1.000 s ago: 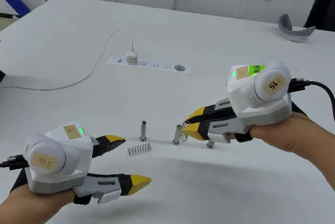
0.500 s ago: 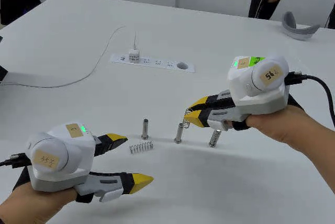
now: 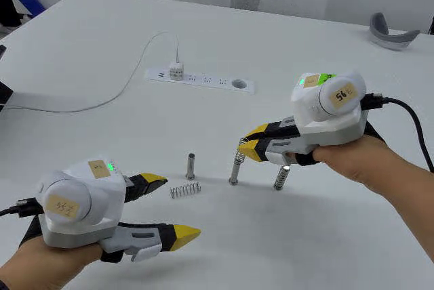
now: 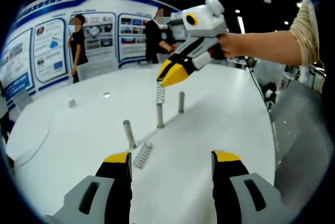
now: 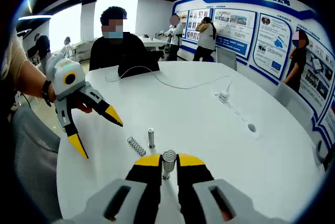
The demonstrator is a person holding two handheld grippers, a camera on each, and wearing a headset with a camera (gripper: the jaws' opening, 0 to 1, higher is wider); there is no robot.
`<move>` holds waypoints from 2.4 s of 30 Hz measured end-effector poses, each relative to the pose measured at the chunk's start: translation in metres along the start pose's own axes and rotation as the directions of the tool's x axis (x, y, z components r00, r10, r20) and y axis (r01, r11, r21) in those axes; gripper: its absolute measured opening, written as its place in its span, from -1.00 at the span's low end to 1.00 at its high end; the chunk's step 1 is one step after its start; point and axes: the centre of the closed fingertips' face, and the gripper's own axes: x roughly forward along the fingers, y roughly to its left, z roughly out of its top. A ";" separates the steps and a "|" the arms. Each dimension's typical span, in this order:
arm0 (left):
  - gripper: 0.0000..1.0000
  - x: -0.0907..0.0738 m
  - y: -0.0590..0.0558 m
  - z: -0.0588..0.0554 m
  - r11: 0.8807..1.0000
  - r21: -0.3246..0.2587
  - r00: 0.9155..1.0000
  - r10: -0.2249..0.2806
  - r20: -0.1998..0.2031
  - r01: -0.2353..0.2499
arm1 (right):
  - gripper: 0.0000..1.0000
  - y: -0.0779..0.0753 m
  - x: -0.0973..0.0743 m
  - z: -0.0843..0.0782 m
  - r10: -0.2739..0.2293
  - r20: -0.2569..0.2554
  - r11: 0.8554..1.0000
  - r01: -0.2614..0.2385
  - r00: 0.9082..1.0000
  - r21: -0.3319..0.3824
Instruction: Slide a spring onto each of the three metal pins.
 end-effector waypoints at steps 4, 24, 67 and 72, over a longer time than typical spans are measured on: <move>0.25 0.000 0.001 -0.001 1.000 -0.002 1.000 0.001 -0.002 -0.001 | -0.76 -0.001 0.001 -0.002 0.001 -0.001 1.000 -0.001 1.000 0.009; 0.24 0.000 -0.002 -0.003 1.000 -0.008 1.000 -0.001 -0.009 0.001 | -0.76 -0.001 0.018 -0.020 0.012 -0.024 0.999 -0.011 1.000 0.048; 0.24 0.001 0.001 -0.008 1.000 -0.019 1.000 0.003 -0.012 -0.003 | -0.75 0.004 0.039 -0.057 0.002 -0.104 0.996 0.007 0.995 0.086; 0.24 0.001 0.002 -0.007 1.000 -0.018 1.000 0.004 -0.012 -0.005 | -0.75 0.005 0.038 -0.062 0.005 -0.113 0.996 0.005 0.994 0.089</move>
